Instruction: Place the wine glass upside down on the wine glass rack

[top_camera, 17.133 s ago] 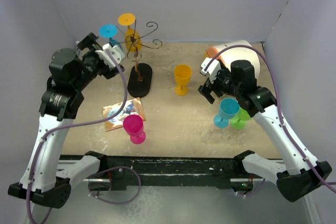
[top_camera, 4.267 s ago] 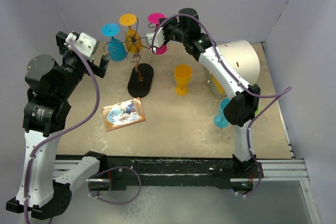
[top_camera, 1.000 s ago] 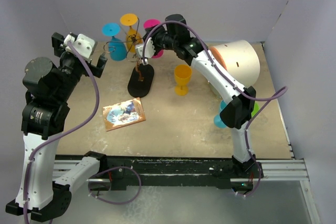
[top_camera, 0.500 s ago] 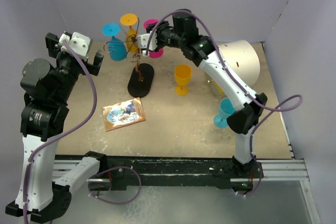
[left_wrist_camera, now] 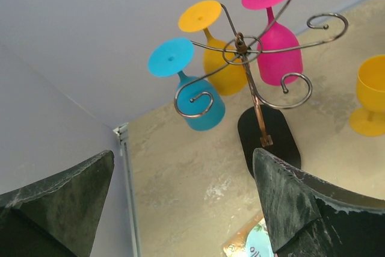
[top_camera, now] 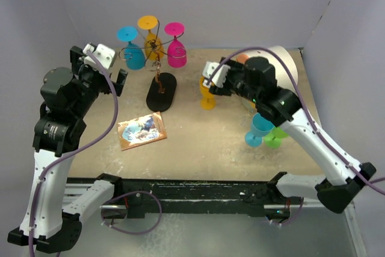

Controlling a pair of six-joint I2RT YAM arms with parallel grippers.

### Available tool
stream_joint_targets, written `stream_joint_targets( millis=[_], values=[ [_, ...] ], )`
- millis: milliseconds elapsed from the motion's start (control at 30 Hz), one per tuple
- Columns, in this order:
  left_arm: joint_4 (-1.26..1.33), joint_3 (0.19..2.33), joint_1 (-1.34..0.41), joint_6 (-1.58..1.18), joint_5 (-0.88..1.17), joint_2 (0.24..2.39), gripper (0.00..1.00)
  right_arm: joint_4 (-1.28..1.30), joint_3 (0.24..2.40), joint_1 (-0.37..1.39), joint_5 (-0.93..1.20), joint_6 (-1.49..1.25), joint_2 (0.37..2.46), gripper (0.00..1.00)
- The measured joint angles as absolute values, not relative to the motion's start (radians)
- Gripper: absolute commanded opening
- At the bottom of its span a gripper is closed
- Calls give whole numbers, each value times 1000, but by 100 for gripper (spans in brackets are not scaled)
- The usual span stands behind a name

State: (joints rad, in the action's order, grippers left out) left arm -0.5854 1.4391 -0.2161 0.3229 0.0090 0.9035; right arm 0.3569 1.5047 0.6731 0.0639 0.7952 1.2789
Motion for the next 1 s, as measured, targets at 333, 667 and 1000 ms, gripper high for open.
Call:
stream_joint_targets(
  millis=[333,667,1000],
  values=[
    [-624,1343,-211,325,76,905,99,556,1160,466,10,714,965,73],
    [-639,1294,-203,325,127,891,99,652,1116,172,74,558,888,71],
    [-638,1269,-203,327,141,883,99,818,1117,156,77,522,1023,60]
  ],
)
